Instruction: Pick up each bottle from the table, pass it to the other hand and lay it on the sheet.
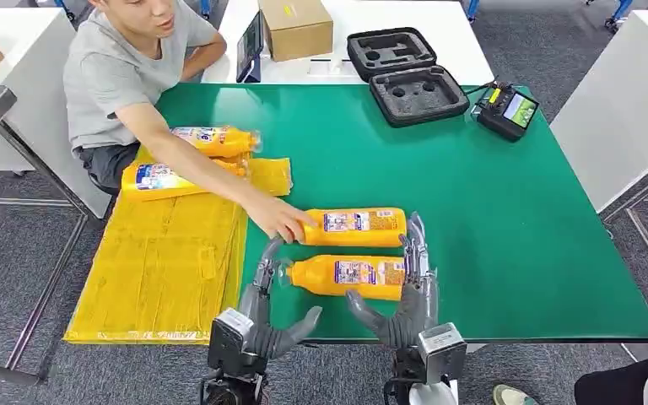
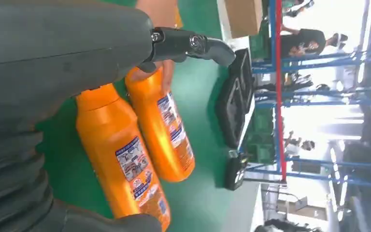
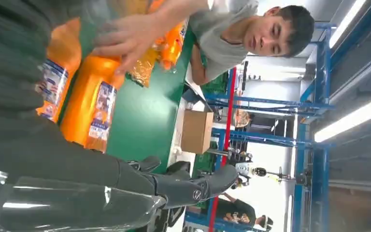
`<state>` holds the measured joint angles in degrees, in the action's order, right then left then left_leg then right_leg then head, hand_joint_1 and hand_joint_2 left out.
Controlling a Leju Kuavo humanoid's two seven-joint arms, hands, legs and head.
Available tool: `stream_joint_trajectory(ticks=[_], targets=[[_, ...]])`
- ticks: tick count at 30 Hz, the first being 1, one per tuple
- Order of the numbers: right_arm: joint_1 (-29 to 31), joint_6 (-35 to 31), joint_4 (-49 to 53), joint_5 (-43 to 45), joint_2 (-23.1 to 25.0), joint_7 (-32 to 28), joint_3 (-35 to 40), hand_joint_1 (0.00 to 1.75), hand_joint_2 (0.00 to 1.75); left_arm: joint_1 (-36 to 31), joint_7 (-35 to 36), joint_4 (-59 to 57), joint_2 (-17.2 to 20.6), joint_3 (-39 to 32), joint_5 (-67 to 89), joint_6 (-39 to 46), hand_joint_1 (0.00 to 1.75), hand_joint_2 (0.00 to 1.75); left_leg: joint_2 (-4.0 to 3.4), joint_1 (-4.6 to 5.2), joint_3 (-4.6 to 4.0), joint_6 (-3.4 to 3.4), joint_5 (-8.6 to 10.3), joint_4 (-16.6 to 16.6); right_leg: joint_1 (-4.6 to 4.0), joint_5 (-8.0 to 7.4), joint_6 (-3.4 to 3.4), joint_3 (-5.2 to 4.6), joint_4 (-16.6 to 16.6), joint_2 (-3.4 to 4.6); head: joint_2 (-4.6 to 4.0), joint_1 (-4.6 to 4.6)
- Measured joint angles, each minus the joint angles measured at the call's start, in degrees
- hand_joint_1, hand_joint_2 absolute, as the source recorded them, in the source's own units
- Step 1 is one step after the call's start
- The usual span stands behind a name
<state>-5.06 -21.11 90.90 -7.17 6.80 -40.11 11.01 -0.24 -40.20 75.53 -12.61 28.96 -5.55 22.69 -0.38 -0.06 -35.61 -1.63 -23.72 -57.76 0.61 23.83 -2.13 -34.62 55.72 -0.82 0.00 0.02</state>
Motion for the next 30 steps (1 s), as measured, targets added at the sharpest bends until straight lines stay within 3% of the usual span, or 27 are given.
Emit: stream_joint_trajectory(ticks=[3,5,11,24,30], targets=[[0.14,-0.91,-0.09,-0.54,-0.15,0.0,0.31,0.0,1.75,0.29,-0.02,0.63,-0.11,-0.48,0.69,0.56,0.0,1.75,-0.01,0.0,0.0,0.0,-0.01,0.0,0.0,0.0,0.0,0.0,0.0,0.01,0.0,0.0],[0.3,-5.23,-0.5,-3.46,-0.55,0.0,1.14,0.0,1.75,0.66,-0.02,2.17,-0.18,-0.94,2.76,1.68,0.0,1.75,-0.01,0.0,0.0,0.0,0.0,0.0,-0.01,0.0,0.0,-0.01,0.0,0.01,0.0,0.0],[1.37,-17.84,-5.92,-20.78,-2.1,0.04,2.28,0.0,1.75,0.63,-0.07,6.06,-0.2,-3.67,3.63,1.86,0.0,1.75,-0.01,-0.01,0.01,0.0,0.0,0.0,-0.01,0.0,0.0,0.0,0.0,0.01,0.0,0.0],[3.4,-15.3,-18.05,-56.53,-2.6,16.52,-5.09,0.0,1.75,0.42,-0.07,7.35,0.15,-6.69,4.09,-0.28,0.0,1.75,-0.01,0.0,0.0,0.0,0.0,0.0,0.0,0.0,0.0,-0.01,0.0,0.01,0.0,0.0],[2.9,-12.44,-18.16,-62.75,-2.6,20.3,-6.97,0.0,1.75,0.11,-0.07,7.78,0.15,-6.84,4.09,-1.27,0.0,1.75,-0.01,0.0,0.0,0.0,-0.01,0.0,-0.01,0.0,0.0,-0.02,0.0,0.01,0.0,0.0]])
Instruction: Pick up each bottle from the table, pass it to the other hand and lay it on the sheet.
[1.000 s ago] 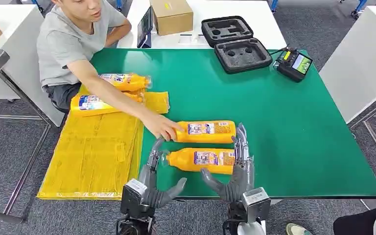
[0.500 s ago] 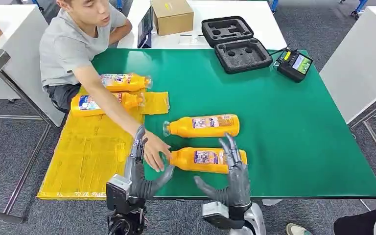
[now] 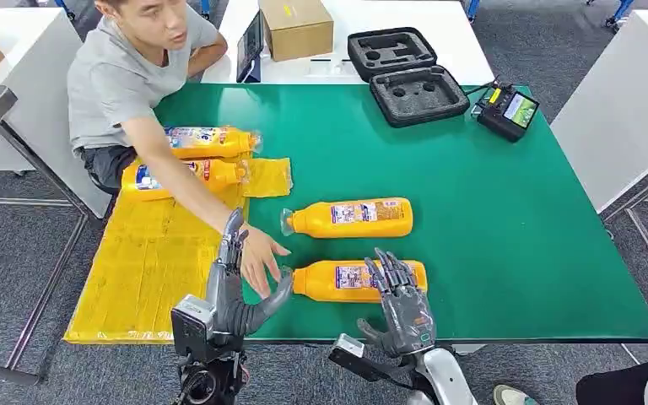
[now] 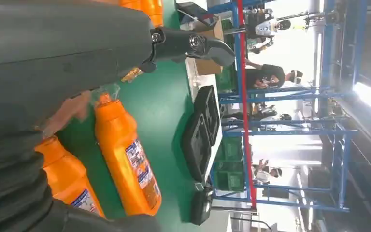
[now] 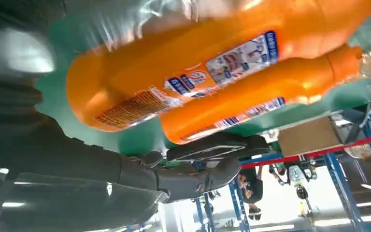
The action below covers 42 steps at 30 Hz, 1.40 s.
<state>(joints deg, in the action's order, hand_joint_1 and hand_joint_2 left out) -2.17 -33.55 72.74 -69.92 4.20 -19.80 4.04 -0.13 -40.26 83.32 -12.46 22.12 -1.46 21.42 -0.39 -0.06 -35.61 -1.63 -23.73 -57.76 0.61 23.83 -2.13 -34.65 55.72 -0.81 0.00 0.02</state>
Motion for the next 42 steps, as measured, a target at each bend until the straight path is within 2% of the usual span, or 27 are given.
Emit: stream_joint_trajectory(ticks=[9,23,42], targets=[[-0.26,0.46,0.0,-1.42,-0.09,1.09,-1.03,0.0,1.75,-0.06,0.0,0.04,0.0,-0.46,0.0,-0.57,0.0,1.75,0.0,0.0,0.01,0.0,0.01,0.0,0.0,0.0,0.0,0.01,0.0,0.0,0.0,0.0],[-0.77,3.3,0.48,-10.36,-1.24,5.07,-2.25,0.0,1.75,0.31,0.02,0.04,0.0,-0.33,0.48,-1.27,0.0,1.75,0.0,0.0,0.0,-0.01,0.01,0.0,0.0,-0.01,0.0,0.01,0.0,0.0,0.0,0.0],[1.35,4.24,0.07,-11.28,-2.75,5.66,-3.72,0.0,1.75,-0.46,0.02,-0.17,-0.18,0.66,0.44,-1.73,0.0,1.75,0.0,0.01,0.0,-0.01,0.01,-0.01,0.01,-0.01,-0.01,0.01,0.0,0.0,0.0,0.0]])
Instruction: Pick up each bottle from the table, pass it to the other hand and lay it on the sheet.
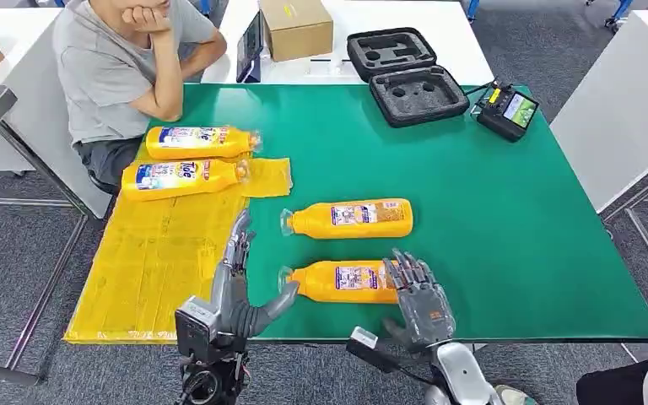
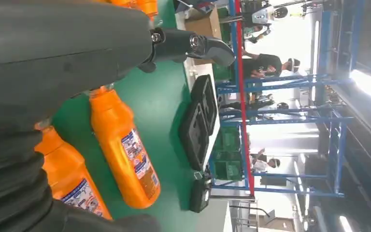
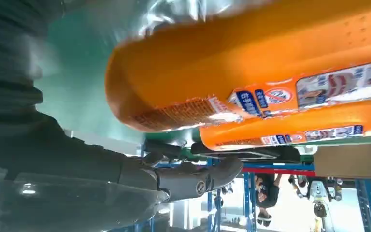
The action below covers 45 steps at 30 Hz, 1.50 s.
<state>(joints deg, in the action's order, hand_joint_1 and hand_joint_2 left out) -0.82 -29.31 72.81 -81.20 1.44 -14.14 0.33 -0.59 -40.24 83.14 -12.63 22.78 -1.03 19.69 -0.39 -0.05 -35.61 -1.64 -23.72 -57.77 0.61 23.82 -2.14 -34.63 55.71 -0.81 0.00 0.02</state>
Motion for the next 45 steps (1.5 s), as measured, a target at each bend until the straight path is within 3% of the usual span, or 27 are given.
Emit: stream_joint_trajectory(ticks=[7,40,42,43,44,45], targets=[[1.35,-0.02,-0.42,-1.77,-0.15,0.61,-0.04,0.0,1.75,-0.57,0.0,-0.04,-0.02,0.87,0.07,0.35,0.0,1.75,0.0,0.0,0.0,0.0,0.0,0.0,0.0,-0.01,0.0,0.0,0.0,0.0,0.0,0.0],[12.81,0.89,-17.18,6.47,-0.44,-4.19,0.31,0.0,1.75,-2.12,0.0,-2.27,-0.39,1.38,-1.05,-0.88,0.0,1.75,-0.01,0.0,0.02,0.0,0.02,0.0,0.0,-0.01,-0.01,0.01,0.0,0.01,0.0,0.0],[13.25,1.71,-17.97,7.41,-0.39,-4.57,0.31,0.54,1.75,-2.3,0.0,-2.62,-0.46,1.38,-1.03,-1.18,0.0,1.75,-0.01,0.0,0.03,0.0,0.02,0.0,0.0,-0.01,-0.01,0.02,0.0,0.01,0.0,0.0],[13.39,1.99,-18.29,7.78,-0.37,-4.65,0.31,0.54,1.75,-2.4,0.0,-2.84,-0.48,1.38,-1.03,-1.25,0.0,1.75,-0.01,0.0,0.04,0.0,0.02,0.0,0.0,-0.01,-0.01,0.02,0.0,0.01,0.0,0.0],[13.53,2.23,-18.56,8.13,-0.35,-4.85,0.31,1.33,1.75,-2.48,0.0,-3.0,-0.48,1.38,-1.03,-1.31,0.0,1.75,-0.02,0.0,0.05,0.0,0.02,0.0,0.0,-0.01,-0.01,0.02,0.0,0.01,0.0,0.0],[13.56,2.38,-18.9,8.55,-0.35,-5.22,0.31,1.61,1.75,-2.61,0.0,-3.25,-0.48,1.38,-1.03,-1.36,0.0,1.75,-0.01,0.0,0.05,0.0,0.01,0.0,0.0,-0.01,-0.01,0.03,0.0,0.01,0.0,0.0]])
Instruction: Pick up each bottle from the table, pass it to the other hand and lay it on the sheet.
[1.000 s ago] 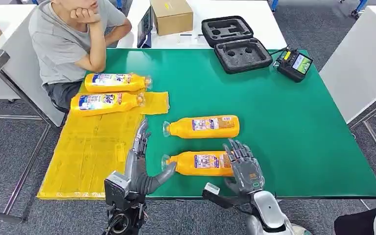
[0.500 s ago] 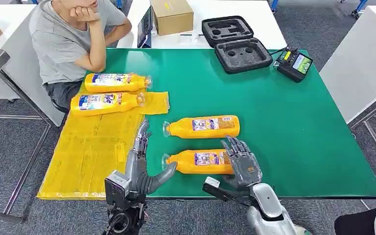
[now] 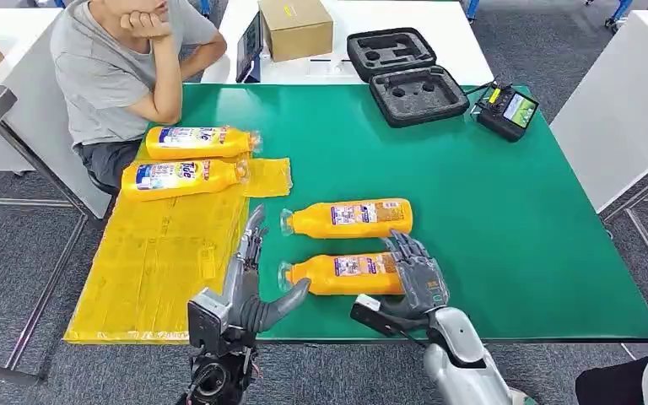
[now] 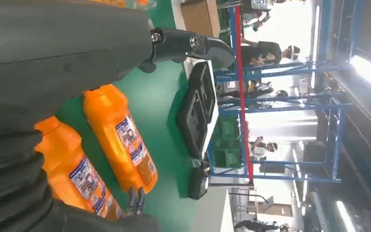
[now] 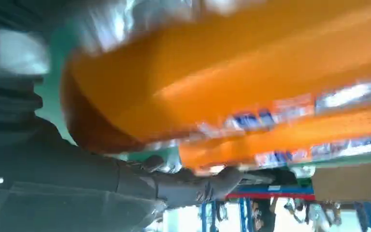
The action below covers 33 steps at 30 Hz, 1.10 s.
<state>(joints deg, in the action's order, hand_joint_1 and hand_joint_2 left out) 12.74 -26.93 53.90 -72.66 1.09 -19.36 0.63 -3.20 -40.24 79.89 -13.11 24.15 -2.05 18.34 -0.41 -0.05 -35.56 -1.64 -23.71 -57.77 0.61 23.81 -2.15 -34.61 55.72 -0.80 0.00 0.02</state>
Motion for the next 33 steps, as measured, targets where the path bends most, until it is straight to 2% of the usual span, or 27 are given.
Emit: stream_joint_trajectory(ticks=[4,22,28,33], targets=[[0.08,0.44,-0.94,0.83,0.0,-0.5,0.0,1.75,1.75,-0.24,0.0,-0.77,0.0,0.0,0.0,-0.11,0.0,1.75,0.0,0.0,0.01,0.0,0.0,0.0,0.0,0.0,0.0,0.0,0.0,0.0,0.0,0.0],[1.88,2.6,-2.93,4.49,0.0,-2.52,0.0,1.75,1.75,-0.47,0.0,-1.53,-0.11,-0.02,-0.11,0.04,0.0,1.75,-0.03,0.0,0.12,0.0,-0.01,0.0,0.0,0.0,0.0,0.08,0.0,0.04,0.0,0.0],[1.91,9.38,-3.08,18.09,0.17,-11.41,-1.09,1.75,1.75,-0.9,0.0,-0.86,-0.46,-0.06,1.05,4.94,0.0,1.75,-0.02,0.0,0.21,0.0,-0.01,0.0,0.0,-0.01,0.0,0.16,0.0,0.05,0.0,0.0],[1.31,13.92,-3.19,26.1,0.57,-16.9,-2.45,1.75,1.75,-0.93,0.0,0.8,-0.79,-0.26,1.46,10.4,0.0,1.75,-0.01,-0.01,0.19,0.0,-0.01,0.0,-0.01,-0.01,0.0,0.17,0.0,0.05,0.0,0.0]])
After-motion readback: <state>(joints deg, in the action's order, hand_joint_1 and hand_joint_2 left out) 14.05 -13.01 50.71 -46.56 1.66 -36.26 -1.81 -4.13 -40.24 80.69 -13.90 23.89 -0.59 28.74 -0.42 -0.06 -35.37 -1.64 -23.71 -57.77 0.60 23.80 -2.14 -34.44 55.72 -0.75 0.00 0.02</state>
